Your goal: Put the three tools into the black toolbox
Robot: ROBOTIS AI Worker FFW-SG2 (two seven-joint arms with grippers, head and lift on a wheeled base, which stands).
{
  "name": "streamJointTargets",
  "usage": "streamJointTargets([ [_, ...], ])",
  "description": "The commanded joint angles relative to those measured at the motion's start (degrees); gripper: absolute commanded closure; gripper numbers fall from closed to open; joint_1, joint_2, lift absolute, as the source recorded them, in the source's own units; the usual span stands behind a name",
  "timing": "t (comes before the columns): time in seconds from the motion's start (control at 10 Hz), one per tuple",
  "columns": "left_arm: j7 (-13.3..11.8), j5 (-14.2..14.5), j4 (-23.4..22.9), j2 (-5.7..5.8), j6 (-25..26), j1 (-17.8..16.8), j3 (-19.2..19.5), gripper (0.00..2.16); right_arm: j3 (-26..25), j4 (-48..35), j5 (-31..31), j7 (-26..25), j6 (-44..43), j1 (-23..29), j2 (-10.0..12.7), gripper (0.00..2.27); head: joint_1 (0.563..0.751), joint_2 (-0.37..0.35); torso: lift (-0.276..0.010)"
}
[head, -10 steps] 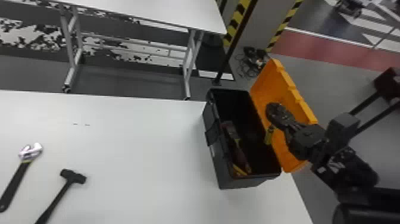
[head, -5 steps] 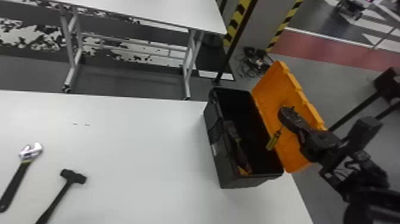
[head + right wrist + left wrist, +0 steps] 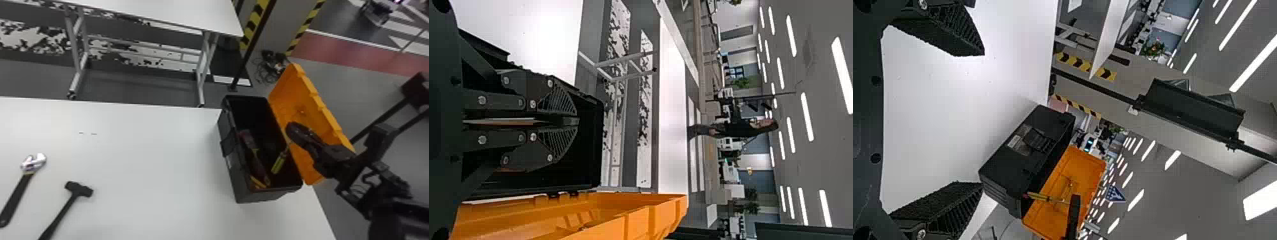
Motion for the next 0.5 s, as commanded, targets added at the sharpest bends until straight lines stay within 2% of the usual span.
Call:
streamJointTargets([
  [0.0, 0.0, 0.0, 0.0, 0.07, 0.0, 0.0, 0.0, 0.07, -0.2, -0.3, -0.4, 0.1, 1.1, -0.1, 0.0, 0.00, 0.695, -0.350, -0.051],
  [0.3, 0.0, 0.0, 0.0, -0.02, -0.1, -0.1, -0.1, 0.07, -1.6, -1.9, -1.6, 0.1, 3.2, 0.2, 0.1, 0.05, 0.695, -0.350, -0.051],
  [0.4, 0.1, 0.0, -0.1, -0.02, -0.1, -0.1, 0.0, 0.07, -2.3, -4.3, -3.6, 0.2, 7.3, 1.4, 0.5, 0.06, 0.695, -0.350, -0.051],
])
